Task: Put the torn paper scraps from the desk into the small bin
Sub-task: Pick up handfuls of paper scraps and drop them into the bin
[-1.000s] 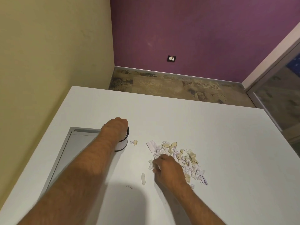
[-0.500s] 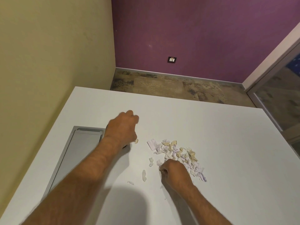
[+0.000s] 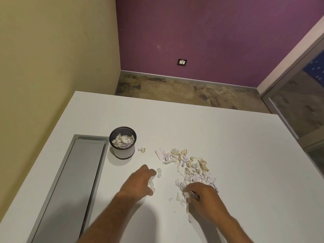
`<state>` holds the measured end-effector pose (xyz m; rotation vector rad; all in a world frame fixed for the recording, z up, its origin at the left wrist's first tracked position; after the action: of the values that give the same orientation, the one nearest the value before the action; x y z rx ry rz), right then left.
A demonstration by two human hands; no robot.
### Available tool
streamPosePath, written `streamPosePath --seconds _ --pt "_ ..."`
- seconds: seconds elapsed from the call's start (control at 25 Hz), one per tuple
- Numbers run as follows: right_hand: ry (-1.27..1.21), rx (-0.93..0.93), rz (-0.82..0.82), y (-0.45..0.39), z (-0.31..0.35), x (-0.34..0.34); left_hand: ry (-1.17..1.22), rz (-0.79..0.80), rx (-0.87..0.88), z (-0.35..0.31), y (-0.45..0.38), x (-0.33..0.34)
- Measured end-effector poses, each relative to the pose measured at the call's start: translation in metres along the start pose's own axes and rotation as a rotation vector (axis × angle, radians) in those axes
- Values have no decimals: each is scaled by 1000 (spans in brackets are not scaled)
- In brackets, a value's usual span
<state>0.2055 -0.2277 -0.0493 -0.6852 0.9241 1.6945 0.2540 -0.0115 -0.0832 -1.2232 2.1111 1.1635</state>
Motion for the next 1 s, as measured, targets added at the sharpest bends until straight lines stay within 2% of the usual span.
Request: streamPosePath --seconds 0.08,0.24,0.36,0.48,0.68,0.84,1.0 --pt "-29 76 -59 16 -12 -6 57 -19 7 -8 -1 6" --pt "44 263 119 37 -31 24 -67 28 -9 -21 -4 21" --pt "-45 245 24 24 -21 29 -124 32 16 -36 -7 30" --pt "-111 175 -62 3 -1 23 -38 24 50 -45 -8 35" --pt "-15 212 -115 -6 -6 5 -28 50 92 -53 -3 39" --pt "153 261 -49 -14 -15 -6 -143 -15 95 -72 -1 42" --pt "105 167 6 -31 -4 2 -169 -113 98 -80 1 46"
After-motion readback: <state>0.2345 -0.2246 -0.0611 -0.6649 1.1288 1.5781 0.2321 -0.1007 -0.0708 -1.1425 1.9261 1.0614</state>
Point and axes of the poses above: each hand's wrist, its own y-axis away from the middle knuckle, its own x-axis out of the palm, z = x × y, the point moved 10 cm from there along -y, towards the middle knuckle, and after that the axes turned 4 degrees about -x, right-handed, at the moved point
